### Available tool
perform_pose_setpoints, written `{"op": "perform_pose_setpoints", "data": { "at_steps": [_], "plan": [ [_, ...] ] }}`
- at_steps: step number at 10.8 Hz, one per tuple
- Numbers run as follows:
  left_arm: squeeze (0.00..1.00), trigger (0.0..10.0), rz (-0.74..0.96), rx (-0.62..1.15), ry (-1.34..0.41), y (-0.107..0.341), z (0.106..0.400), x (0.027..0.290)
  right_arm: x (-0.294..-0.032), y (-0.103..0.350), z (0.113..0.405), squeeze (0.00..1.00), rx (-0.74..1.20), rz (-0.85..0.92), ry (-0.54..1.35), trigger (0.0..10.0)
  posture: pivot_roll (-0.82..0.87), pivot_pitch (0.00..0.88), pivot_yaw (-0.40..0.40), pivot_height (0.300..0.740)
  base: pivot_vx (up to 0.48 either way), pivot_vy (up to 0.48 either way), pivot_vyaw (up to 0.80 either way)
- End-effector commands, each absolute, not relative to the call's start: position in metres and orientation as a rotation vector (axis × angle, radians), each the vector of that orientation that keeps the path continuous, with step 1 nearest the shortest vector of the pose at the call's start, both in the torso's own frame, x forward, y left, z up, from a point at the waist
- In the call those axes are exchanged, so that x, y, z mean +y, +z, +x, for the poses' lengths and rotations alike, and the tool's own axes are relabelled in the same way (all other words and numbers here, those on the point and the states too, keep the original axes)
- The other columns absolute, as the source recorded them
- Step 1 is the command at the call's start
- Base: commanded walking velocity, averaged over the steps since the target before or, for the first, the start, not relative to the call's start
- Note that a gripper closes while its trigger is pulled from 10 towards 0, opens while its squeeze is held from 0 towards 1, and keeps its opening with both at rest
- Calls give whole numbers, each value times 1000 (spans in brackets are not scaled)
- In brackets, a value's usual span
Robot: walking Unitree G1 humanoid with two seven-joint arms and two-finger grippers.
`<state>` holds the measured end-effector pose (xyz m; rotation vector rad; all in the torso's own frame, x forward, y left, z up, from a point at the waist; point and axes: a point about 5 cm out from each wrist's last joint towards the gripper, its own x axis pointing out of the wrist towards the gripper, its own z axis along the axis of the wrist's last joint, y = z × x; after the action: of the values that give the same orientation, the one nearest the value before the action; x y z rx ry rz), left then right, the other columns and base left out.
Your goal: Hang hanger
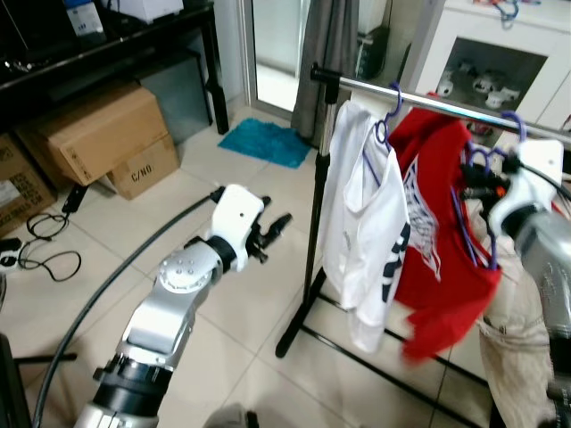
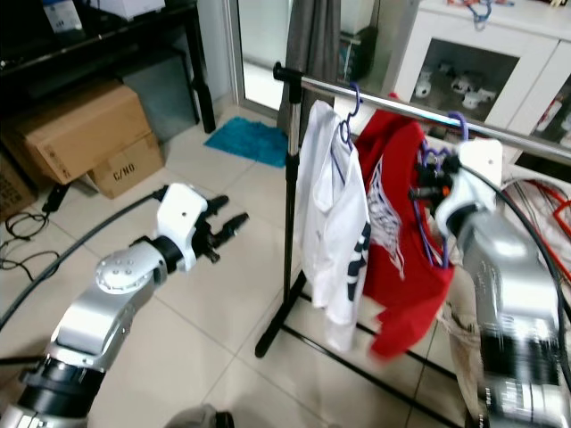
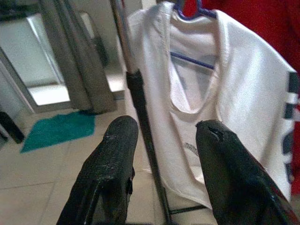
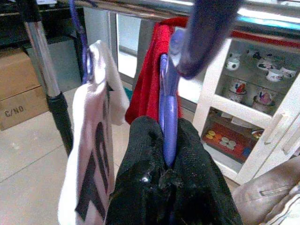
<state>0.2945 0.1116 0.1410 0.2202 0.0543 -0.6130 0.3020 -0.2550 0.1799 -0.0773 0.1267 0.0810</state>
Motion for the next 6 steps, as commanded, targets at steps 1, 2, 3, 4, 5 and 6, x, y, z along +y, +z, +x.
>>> {"op": "perform_pose_setpoints", "data": {
  "at_steps": [1,2,3,4,5,6],
  "plan": [
    [0,10000,228,45,-592,143,295,114,-249,193,296,0,59,-84,83,0,15,0,2,740,0,0,0],
    [0,10000,225,43,-584,143,295,114,-246,188,291,0,64,-98,61,0,15,0,0,740,0,0,0],
    [0,10000,221,43,-578,143,295,113,-243,184,286,0,63,-99,31,0,17,0,-4,740,0,0,0],
    [0,10000,209,48,-578,142,295,113,-241,182,283,0,51,-98,0,0,18,0,-6,740,0,0,0],
    [0,10000,211,49,-577,142,295,113,-241,182,280,0,49,-107,-14,0,18,0,-6,740,0,0,0],
    [0,10000,210,50,-578,142,295,113,-239,183,278,0,42,-124,-23,0,19,0,-6,740,0,0,0]
  ]
}}
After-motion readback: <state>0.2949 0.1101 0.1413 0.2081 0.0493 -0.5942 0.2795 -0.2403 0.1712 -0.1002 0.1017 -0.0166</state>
